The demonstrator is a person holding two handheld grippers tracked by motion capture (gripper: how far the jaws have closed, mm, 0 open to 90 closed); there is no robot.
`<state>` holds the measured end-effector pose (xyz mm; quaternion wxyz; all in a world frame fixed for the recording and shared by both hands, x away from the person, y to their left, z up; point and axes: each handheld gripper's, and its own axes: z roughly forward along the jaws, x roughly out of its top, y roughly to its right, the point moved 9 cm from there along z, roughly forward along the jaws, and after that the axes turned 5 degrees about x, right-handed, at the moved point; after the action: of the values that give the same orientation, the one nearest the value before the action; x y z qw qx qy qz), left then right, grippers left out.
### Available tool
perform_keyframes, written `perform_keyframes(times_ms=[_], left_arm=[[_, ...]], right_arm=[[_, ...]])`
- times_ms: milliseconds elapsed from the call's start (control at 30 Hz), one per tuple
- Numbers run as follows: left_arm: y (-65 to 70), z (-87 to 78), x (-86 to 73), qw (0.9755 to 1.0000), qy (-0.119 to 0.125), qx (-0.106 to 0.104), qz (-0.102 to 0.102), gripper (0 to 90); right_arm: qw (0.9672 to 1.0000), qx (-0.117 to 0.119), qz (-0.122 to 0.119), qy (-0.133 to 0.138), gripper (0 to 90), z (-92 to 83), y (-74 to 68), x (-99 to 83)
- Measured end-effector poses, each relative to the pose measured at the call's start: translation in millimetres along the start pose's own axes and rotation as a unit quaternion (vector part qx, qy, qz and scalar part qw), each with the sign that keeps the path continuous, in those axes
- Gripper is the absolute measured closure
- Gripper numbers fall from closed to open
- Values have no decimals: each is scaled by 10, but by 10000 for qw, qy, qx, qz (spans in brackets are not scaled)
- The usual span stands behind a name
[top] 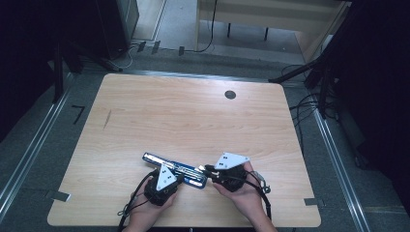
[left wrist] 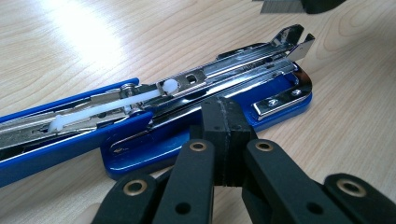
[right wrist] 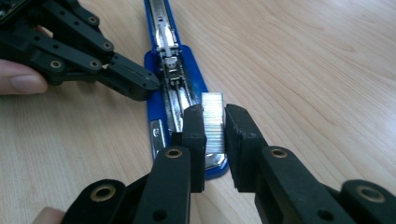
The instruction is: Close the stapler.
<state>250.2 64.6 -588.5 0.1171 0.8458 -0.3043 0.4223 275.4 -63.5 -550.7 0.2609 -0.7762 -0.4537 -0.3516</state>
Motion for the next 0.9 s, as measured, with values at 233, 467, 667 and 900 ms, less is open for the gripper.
perform_keyframes(times_ms=[233, 467, 667, 900], left_arm=[[1, 1, 1, 10000, 7, 1, -9, 900], [1, 1, 2, 10000, 11, 2, -11, 900], [1, 1, 1, 10000, 8, -1, -9, 900], [4, 3, 3, 10000, 21, -2, -15, 900]], right_arm=[[9997, 145, -207, -63, 801, 88, -75, 43], [9991, 222, -330, -127, 801, 149, -113, 89], [9989, 305, -329, -162, 801, 219, -137, 126], [9989, 321, -298, -186, 800, 252, -130, 124]])
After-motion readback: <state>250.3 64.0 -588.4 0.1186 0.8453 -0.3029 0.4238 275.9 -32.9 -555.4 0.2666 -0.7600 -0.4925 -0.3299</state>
